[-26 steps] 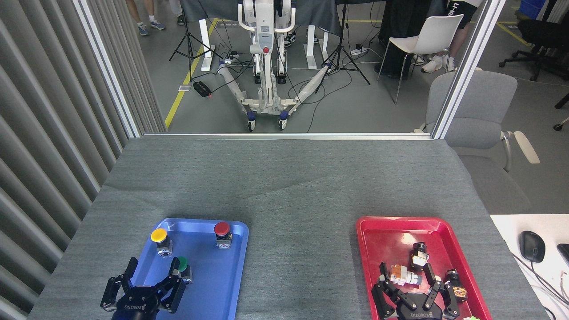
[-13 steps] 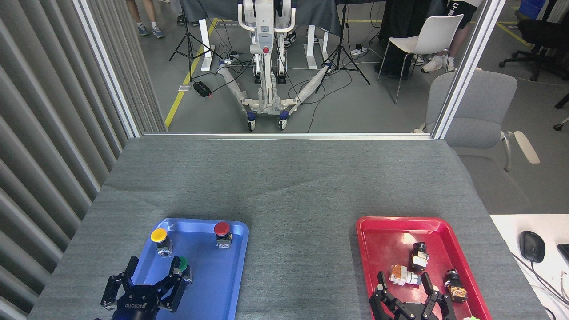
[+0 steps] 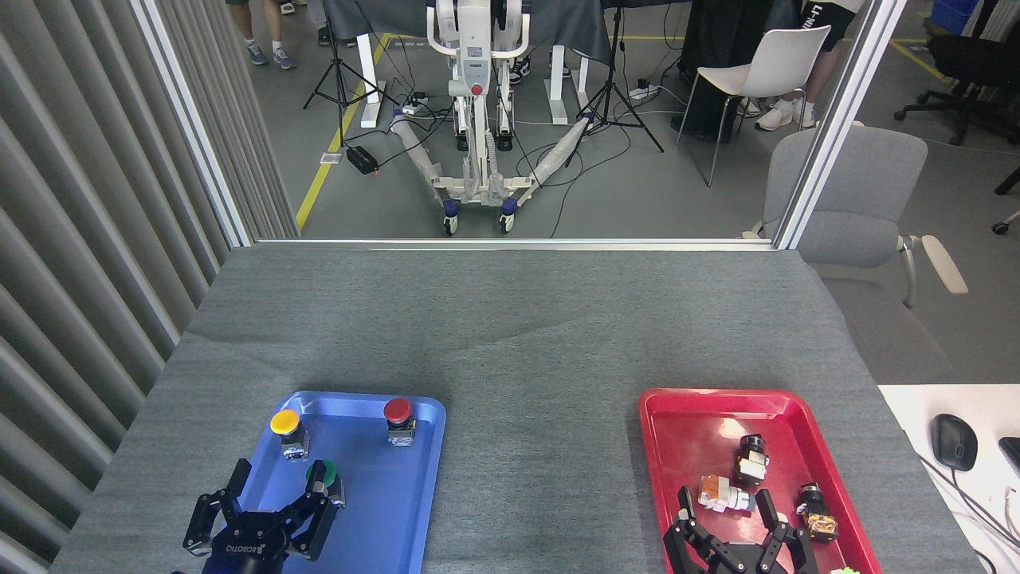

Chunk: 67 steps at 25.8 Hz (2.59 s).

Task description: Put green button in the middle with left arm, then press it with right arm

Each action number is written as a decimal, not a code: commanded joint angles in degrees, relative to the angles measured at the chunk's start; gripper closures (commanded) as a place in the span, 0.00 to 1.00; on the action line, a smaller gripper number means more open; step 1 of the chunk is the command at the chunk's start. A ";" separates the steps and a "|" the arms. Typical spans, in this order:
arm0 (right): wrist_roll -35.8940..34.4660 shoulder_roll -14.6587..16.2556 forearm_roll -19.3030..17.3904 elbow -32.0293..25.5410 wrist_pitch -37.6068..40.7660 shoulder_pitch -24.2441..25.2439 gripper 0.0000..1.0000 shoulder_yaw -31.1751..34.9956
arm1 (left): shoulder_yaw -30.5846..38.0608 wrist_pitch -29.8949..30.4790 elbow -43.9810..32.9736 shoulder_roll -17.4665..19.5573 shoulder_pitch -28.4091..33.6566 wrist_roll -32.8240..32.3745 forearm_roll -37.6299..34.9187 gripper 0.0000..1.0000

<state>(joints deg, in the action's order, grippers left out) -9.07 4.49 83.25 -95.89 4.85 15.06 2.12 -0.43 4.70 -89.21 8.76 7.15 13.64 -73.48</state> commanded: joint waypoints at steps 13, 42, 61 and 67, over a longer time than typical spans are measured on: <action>0.37 -0.54 0.07 0.09 -0.02 -0.47 0.00 -0.18 | -0.36 0.40 1.50 0.21 -0.82 -0.01 -0.61 0.01; 0.63 -0.89 -0.11 0.18 -0.37 -1.44 0.00 0.61 | -5.90 -0.39 11.87 -0.85 -3.72 -0.01 -1.32 0.01; 0.63 -0.71 -0.11 0.35 -0.46 -1.61 0.00 0.69 | -5.81 -3.38 25.14 -3.66 -9.70 0.34 -2.02 0.01; 0.63 -0.80 -0.11 0.44 -0.55 -1.44 0.00 0.52 | -5.81 -3.38 26.10 -4.19 -10.67 0.78 -2.02 0.04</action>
<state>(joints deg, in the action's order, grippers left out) -8.46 3.63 83.12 -95.46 4.36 13.65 2.67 -6.25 1.29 -63.45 4.99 -3.15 14.23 -75.44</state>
